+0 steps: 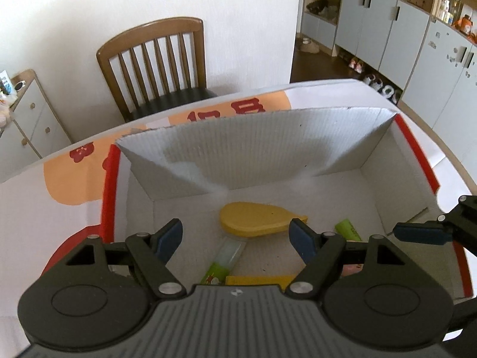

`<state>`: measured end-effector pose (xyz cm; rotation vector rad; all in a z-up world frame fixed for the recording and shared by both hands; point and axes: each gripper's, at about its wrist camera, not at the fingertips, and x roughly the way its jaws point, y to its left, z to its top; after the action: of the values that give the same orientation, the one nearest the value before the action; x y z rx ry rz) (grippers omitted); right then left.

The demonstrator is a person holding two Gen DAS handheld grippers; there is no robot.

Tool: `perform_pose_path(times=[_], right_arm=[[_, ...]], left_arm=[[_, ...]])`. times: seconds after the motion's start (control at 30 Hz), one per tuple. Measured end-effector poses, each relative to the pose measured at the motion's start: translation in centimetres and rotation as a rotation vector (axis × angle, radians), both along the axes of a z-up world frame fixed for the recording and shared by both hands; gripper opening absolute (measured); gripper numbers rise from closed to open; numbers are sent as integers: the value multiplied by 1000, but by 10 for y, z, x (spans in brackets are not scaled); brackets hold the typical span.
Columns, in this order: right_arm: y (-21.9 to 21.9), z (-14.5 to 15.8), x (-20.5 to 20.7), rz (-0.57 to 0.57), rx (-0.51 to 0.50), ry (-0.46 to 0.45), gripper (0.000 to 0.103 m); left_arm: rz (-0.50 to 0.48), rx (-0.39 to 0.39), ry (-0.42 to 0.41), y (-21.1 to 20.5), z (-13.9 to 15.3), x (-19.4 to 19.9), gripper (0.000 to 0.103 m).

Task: Organize rigid objects
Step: 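Open both tools to release the pouch and doll inside the red box, then withdraw both tools from the box back to the last keychains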

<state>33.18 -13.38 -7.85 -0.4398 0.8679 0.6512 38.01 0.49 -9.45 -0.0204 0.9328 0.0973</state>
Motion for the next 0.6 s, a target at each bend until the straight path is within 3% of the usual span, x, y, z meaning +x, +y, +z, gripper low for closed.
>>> perform_pose_path(times=[0.6], right_arm=[[-26, 45, -49, -64, 119, -56, 76]], left_arm=[[-33, -36, -142, -6, 49, -67, 78]])
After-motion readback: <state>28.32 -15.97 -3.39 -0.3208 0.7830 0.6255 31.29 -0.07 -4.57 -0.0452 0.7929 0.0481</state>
